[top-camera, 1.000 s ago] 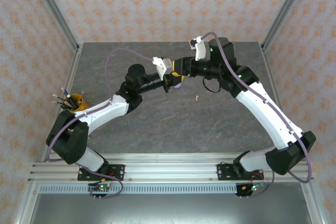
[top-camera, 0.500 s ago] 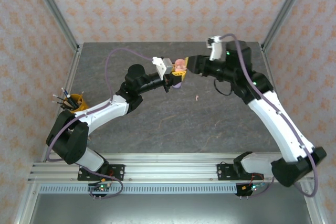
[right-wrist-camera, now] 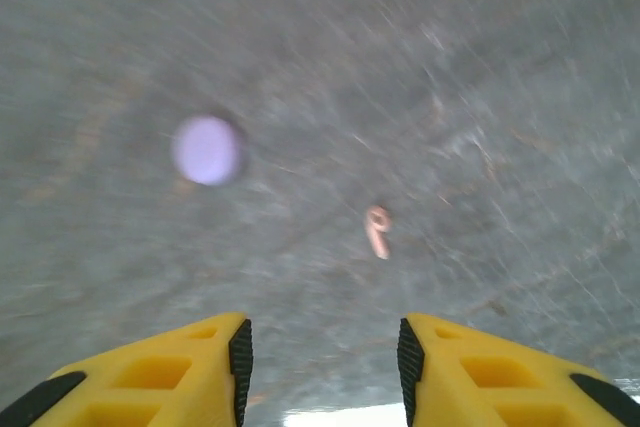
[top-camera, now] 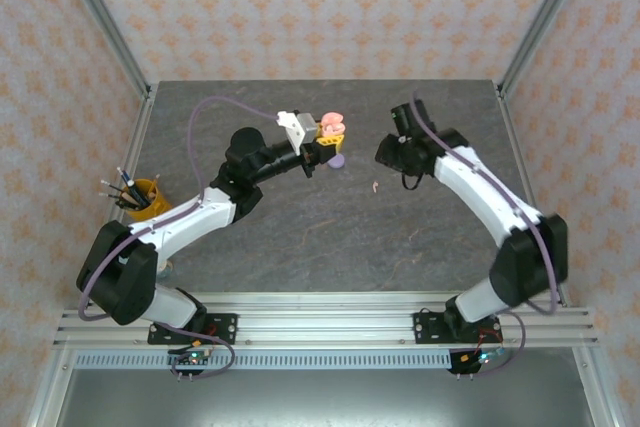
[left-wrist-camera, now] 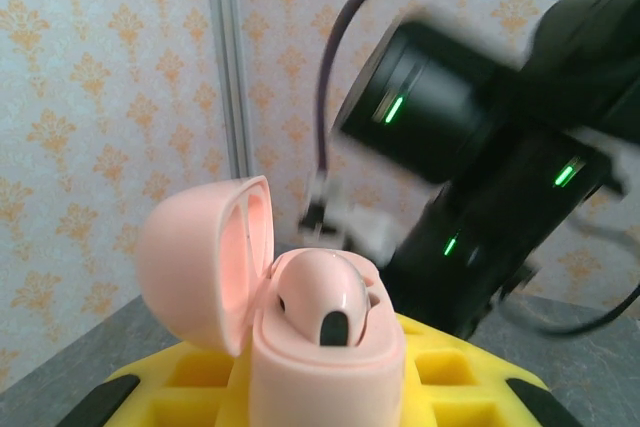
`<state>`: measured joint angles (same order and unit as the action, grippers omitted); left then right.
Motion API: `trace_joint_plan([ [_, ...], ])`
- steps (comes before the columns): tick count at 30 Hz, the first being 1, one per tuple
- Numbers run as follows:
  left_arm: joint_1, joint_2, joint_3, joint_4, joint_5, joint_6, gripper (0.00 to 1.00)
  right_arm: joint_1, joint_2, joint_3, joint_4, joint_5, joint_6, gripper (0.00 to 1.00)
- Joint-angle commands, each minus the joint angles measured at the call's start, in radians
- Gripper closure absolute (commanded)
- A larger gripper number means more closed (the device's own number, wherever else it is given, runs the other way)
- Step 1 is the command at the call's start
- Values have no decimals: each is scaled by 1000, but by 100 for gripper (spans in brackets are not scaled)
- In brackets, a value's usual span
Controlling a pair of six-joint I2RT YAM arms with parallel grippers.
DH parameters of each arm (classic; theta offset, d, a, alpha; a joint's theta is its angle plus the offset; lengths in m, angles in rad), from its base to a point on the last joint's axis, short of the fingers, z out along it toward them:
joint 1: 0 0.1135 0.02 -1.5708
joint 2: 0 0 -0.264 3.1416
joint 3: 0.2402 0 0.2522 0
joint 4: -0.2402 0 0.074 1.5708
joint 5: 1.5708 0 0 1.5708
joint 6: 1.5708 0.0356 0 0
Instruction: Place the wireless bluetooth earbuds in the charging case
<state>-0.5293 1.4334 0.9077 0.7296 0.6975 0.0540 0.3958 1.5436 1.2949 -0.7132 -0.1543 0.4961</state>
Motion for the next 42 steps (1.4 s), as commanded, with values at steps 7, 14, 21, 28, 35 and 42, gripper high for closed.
trace_joint_plan([
  [7, 2, -34, -17, 51, -15, 3, 100, 2, 246, 59, -23, 19, 75, 60],
  [14, 3, -27, -10, 57, -12, -6, 100, 8, 367, 119, 0, 11, 73, 62],
  [21, 3, -29, -8, 54, -12, -5, 100, 8, 458, 162, -3, 5, 64, 62],
  [28, 3, -26, -10, 56, -12, -5, 100, 10, 505, 169, 11, -2, 64, 62],
  [35, 3, -24, -12, 57, -12, -6, 100, 9, 519, 163, 20, -8, 62, 67],
  [42, 3, -21, -12, 57, -13, -5, 100, 17, 505, 147, 28, -17, 61, 67],
])
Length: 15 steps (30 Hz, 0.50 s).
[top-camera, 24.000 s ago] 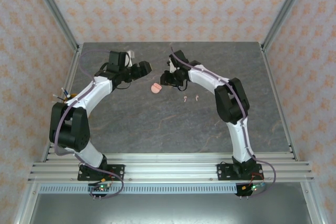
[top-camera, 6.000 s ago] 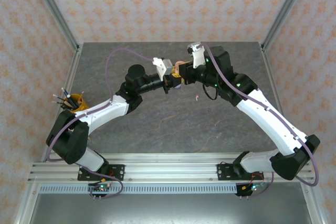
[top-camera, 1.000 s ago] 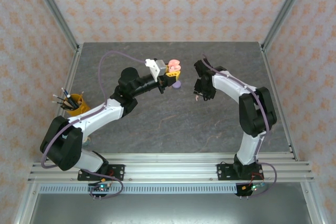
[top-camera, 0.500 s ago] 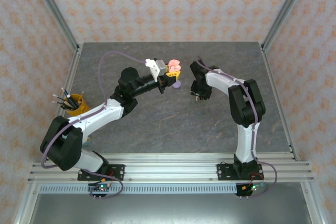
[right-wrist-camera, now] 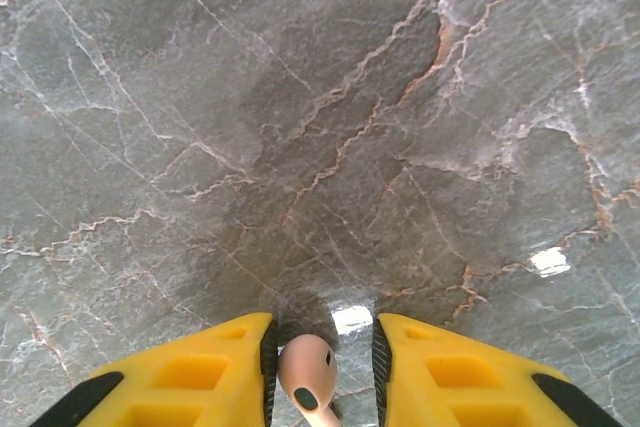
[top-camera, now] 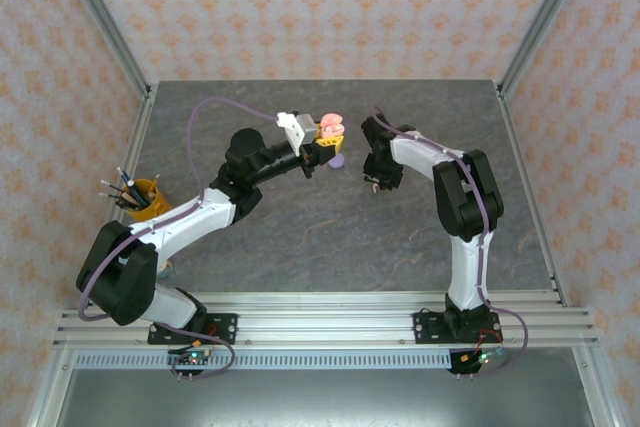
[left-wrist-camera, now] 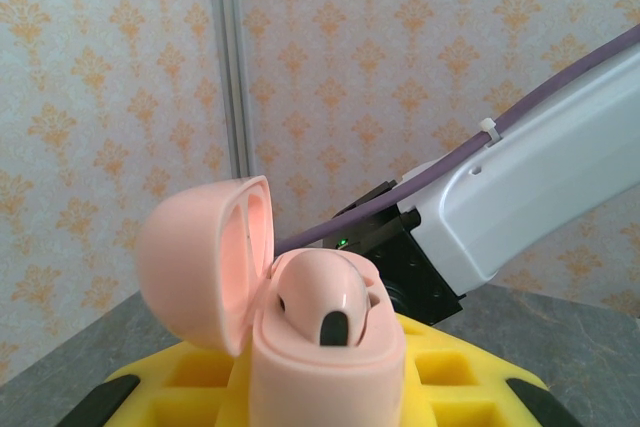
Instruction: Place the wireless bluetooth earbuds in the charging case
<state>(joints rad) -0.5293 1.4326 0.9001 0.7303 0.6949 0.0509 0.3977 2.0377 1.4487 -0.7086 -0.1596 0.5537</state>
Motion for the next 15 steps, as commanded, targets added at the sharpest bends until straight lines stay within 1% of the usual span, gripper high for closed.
trace_joint_plan([
  [1, 3, -19, -5, 57, -10, -5, 100, 18, 7, -7, 21, -10, 1, 67],
  [9, 2, -17, -4, 60, -11, -11, 100, 40, -3, -19, 15, 3, -3, 68],
  [15, 3, -18, -4, 58, -11, -11, 100, 41, 4, -21, 17, 3, -1, 73],
])
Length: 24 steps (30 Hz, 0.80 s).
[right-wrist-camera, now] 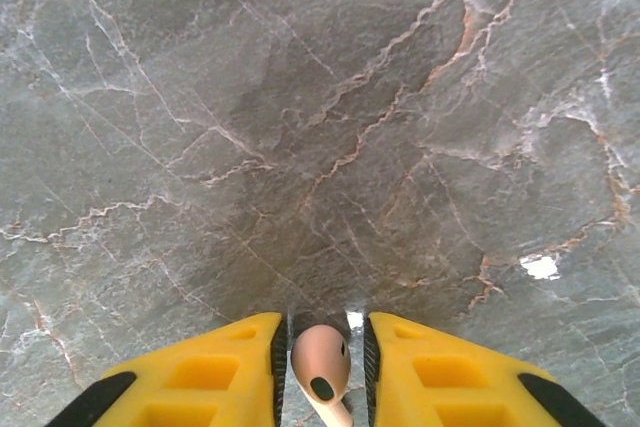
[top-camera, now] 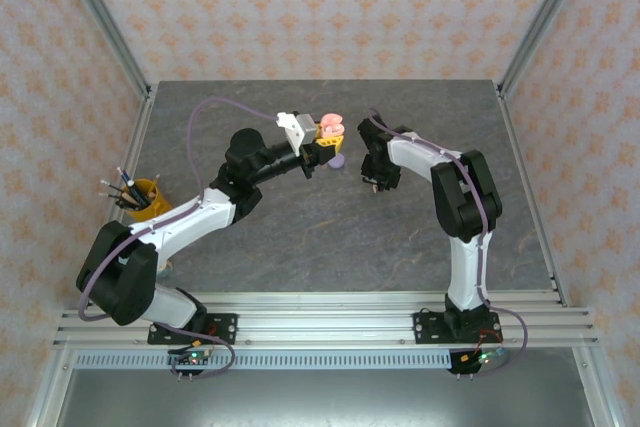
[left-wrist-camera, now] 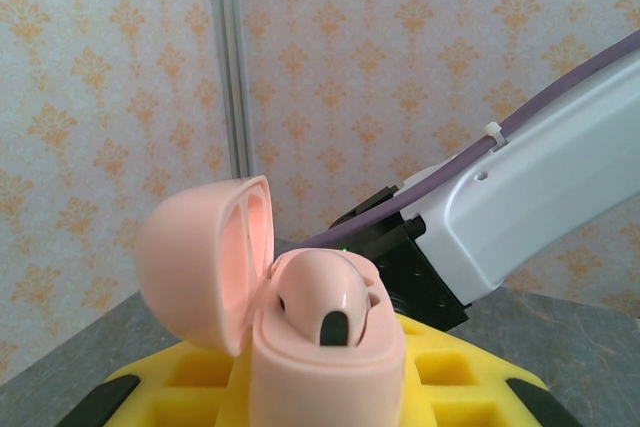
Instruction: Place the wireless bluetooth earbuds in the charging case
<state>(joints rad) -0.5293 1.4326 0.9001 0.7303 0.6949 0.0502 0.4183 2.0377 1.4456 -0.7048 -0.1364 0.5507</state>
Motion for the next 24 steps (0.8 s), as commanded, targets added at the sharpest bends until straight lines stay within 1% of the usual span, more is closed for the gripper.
trace_joint_plan([
  [1, 3, -19, -4, 58, -11, -10, 100, 21, 4, -19, 14, -20, 2, 75],
  [8, 2, -16, -3, 60, -10, -13, 100, 20, -23, -31, 19, -21, 4, 84],
  [13, 2, -17, -3, 58, -9, -17, 100, 20, -88, -67, 50, -21, 10, 88],
  [19, 2, -20, -3, 55, -10, -16, 100, 15, -178, -120, 96, -21, 16, 89],
  [24, 2, -22, -2, 47, -11, -12, 100, 10, -234, -142, 101, -18, 15, 89],
])
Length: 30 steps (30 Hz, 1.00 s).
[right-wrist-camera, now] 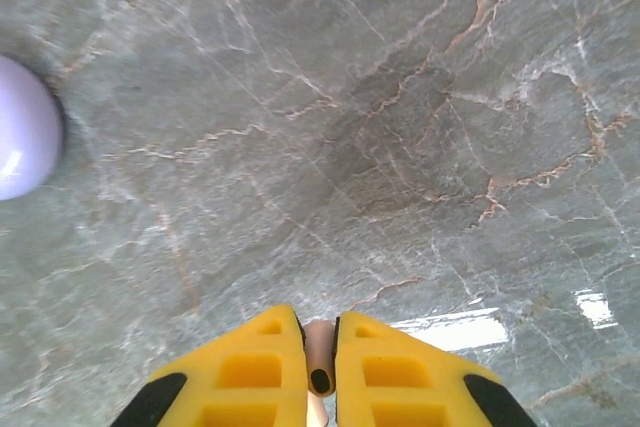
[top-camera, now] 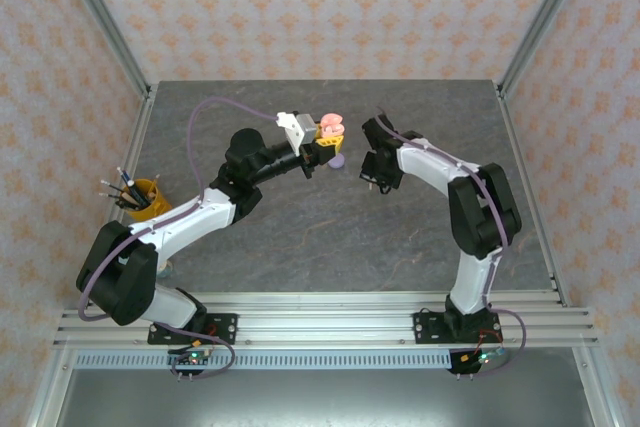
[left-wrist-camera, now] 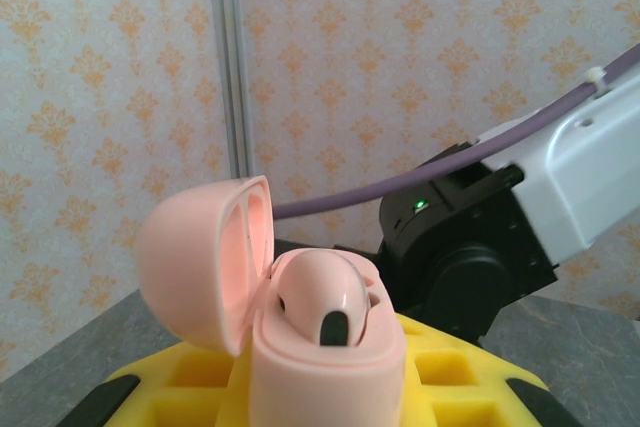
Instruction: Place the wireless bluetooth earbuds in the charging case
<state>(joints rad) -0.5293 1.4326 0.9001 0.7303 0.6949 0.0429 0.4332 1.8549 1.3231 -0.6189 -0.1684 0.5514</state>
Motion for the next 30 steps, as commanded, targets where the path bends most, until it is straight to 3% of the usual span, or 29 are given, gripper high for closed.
trace_joint_plan([
  [1, 3, -23, -2, 44, -10, -3, 100, -6, -66, -24, 15, 15, 15, 89],
  [20, 2, -7, 39, 19, 39, -12, 100, -54, -542, 52, 63, -15, -15, 88],
  [30, 0, 20, 93, 29, 95, -42, 100, -53, -666, 133, 227, -162, -26, 87],
])
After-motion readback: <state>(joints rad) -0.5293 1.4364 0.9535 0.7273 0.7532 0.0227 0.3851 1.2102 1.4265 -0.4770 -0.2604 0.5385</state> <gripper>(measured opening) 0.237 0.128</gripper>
